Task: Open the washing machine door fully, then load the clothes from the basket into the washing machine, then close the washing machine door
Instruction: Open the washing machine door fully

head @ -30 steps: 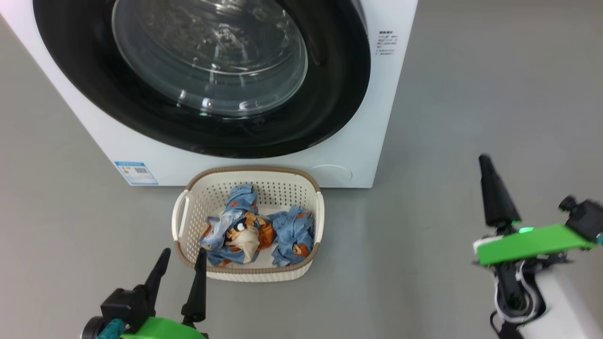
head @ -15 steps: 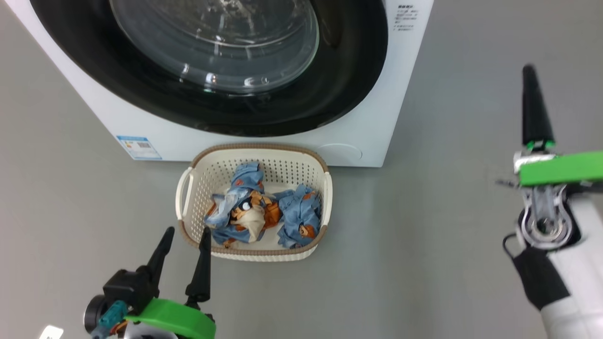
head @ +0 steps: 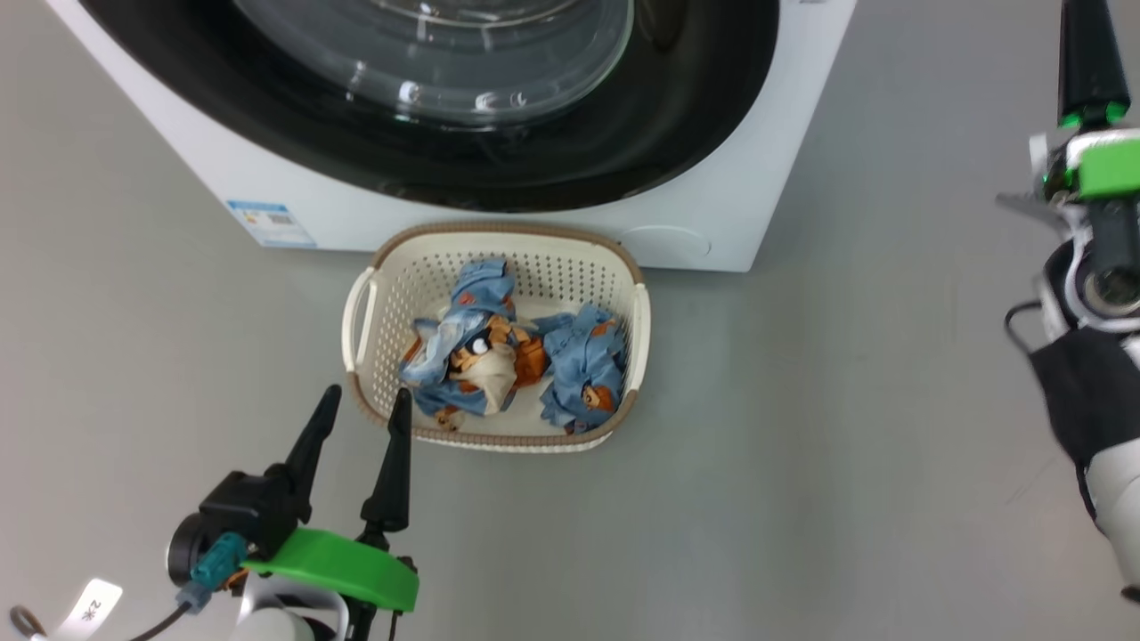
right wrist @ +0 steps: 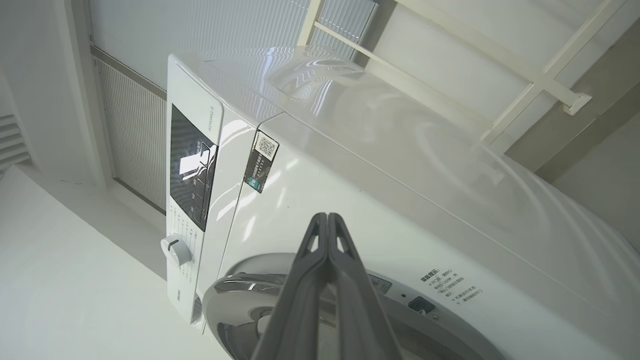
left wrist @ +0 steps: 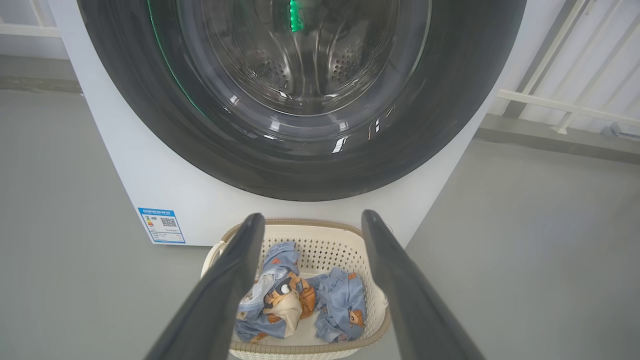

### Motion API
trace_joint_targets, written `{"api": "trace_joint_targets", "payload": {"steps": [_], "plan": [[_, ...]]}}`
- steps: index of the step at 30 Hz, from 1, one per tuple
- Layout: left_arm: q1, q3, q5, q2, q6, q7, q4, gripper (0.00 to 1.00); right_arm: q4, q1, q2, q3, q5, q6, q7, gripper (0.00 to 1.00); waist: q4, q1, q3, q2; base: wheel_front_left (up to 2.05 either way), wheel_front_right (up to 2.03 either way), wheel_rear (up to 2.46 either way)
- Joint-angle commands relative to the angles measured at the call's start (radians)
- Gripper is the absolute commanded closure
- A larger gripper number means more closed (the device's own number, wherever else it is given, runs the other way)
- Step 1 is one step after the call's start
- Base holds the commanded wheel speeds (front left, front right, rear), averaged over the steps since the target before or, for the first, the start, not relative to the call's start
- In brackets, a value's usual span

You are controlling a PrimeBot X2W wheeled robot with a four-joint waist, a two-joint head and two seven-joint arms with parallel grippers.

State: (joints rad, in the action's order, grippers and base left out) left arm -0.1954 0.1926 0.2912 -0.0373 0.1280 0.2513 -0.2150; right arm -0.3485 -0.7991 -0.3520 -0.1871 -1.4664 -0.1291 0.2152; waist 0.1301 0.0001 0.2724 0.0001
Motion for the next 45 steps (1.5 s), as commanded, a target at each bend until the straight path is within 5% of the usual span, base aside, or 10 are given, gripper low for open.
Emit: {"api": "trace_joint_targets", "payload": {"steps": [1,10,21,45], "plan": [[-0.036,-0.024,0.013,-0.013,0.003,0.01,0.028,0.0,0.02,-0.033,-0.001,-0.001,-0.072,-0.002,-0.038,1.0,0.018,-0.0001,0.024,-0.0001,0.0,0.0,0.0],[-0.073,-0.006,0.029,-0.013,0.003,0.01,0.03,0.0,-0.078,-0.146,-0.046,0.049,-0.233,-0.002,-0.34,1.0,0.054,-0.0001,0.079,-0.0001,0.0,0.0,0.0],[-0.098,0.008,0.047,-0.013,0.003,0.01,0.035,0.0,-0.203,-0.291,-0.05,0.037,-0.268,-0.002,-0.649,1.0,0.072,-0.0001,0.124,-0.0001,0.0,0.0,0.0],[-0.171,0.039,0.098,-0.013,0.003,0.011,0.073,0.0,-0.324,-0.515,-0.025,-0.02,-0.148,-0.002,-0.789,1.0,0.13,-0.0001,0.243,-0.0001,0.0,0.0,0.0]]}}
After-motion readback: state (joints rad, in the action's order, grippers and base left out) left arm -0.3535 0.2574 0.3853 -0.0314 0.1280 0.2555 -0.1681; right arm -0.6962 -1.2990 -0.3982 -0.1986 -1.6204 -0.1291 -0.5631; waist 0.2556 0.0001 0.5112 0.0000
